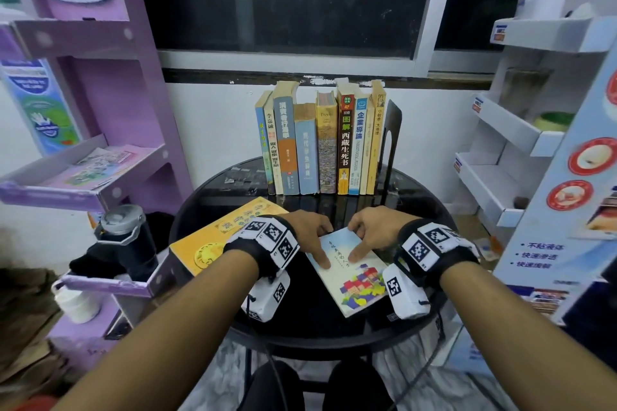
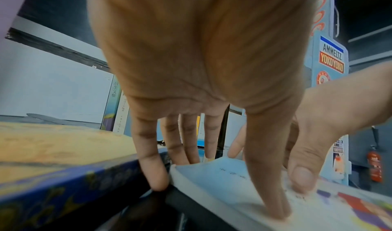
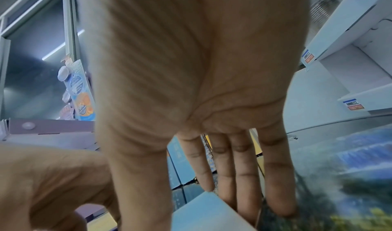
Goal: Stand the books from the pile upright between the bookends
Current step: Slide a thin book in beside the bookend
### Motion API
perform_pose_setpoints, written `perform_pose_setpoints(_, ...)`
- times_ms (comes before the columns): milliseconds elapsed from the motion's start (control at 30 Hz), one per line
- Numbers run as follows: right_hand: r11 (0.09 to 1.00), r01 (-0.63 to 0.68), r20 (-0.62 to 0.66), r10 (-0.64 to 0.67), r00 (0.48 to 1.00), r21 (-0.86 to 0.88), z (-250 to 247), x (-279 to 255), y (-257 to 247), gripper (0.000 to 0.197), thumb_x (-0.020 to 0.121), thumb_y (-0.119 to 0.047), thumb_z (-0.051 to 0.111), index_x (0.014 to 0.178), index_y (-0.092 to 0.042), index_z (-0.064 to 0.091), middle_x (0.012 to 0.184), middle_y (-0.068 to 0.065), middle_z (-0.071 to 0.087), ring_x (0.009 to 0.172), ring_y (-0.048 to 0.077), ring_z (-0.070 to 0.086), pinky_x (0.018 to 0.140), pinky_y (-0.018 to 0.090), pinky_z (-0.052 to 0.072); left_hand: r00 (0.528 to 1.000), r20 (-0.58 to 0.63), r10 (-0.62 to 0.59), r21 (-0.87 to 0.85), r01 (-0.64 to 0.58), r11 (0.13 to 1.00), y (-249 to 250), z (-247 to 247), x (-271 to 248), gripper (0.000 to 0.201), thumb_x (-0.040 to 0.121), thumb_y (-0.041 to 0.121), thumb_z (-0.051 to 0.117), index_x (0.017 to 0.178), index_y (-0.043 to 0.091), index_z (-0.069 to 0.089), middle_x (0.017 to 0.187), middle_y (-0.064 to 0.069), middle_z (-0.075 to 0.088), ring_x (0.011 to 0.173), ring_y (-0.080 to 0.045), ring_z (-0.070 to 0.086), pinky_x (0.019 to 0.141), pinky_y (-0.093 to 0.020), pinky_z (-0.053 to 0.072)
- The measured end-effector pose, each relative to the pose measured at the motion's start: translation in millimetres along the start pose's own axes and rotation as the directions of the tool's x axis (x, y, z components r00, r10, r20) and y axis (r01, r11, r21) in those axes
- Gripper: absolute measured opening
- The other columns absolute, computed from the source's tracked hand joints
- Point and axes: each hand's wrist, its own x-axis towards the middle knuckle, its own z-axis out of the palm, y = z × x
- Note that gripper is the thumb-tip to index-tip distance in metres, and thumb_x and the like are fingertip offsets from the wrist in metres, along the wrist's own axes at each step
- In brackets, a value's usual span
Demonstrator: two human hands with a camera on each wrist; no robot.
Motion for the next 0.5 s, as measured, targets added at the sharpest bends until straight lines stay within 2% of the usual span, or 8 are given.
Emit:
perform_pose_setpoints(167,0.999,-0.012,-0.006,0.012,1.0,-0.034,4.1,-3.1,-5.4,0.081,0.069,-0.038,0.085,0.135,-0.01,0.046,0.127,0.006,0.057,0.112,0.022,0.057,0.098,0.036,0.047,0.998,-0.062,0.012,0.038,-0.01,0.999,-0.8,7.1,2.7,0.073,0.073,0.03,0.082,0.135,0.016,0.046,0.131,-0.004,0.055,0.117,-0.023,0.053,0.097,-0.035,0.046)
perform_pose_setpoints(267,1.0,0.001,-0.01,-0.001,1.0,0.009,3.3,-5.3,-4.4,0.085,0.067,-0.032,0.086,0.137,-0.012,0.042,0.129,0.005,0.056,0.115,0.021,0.055,0.099,0.035,0.046,0.998,-0.06,0.029,0.034,-0.027,0.999,-1.9,6.5,3.1,0.069,0.076,0.031,0.078,0.135,0.013,0.046,0.13,-0.006,0.055,0.116,-0.024,0.054,0.096,-0.034,0.045)
perform_pose_setpoints(367,0.997,0.039,-0.028,-0.037,0.999,0.072,-0.2,-5.6,-4.4,0.083,0.066,-0.025,0.088,0.135,-0.018,0.043,0.118,0.0,0.057,0.108,0.018,0.057,0.094,0.032,0.048,0.997,-0.064,0.041,0.021,-0.04,0.999,-6.2,3.9,1.9,0.064,0.078,0.033,0.077,0.132,0.014,0.049,0.129,-0.004,0.056,0.114,-0.023,0.054,0.09,-0.031,0.043)
perform_pose_setpoints(500,0.99,0.08,-0.047,-0.075,0.996,0.119,-7.2,-5.7,-5.7,0.072,0.066,-0.022,0.088,0.124,-0.024,0.047,0.1,-0.01,0.056,0.1,0.015,0.058,0.084,0.03,0.051,0.994,-0.096,0.049,-0.039,-0.053,0.998,-12.3,2.1,1.2,0.051,0.081,0.032,0.074,0.125,0.015,0.053,0.123,-0.002,0.057,0.108,-0.021,0.054,0.087,-0.029,0.042)
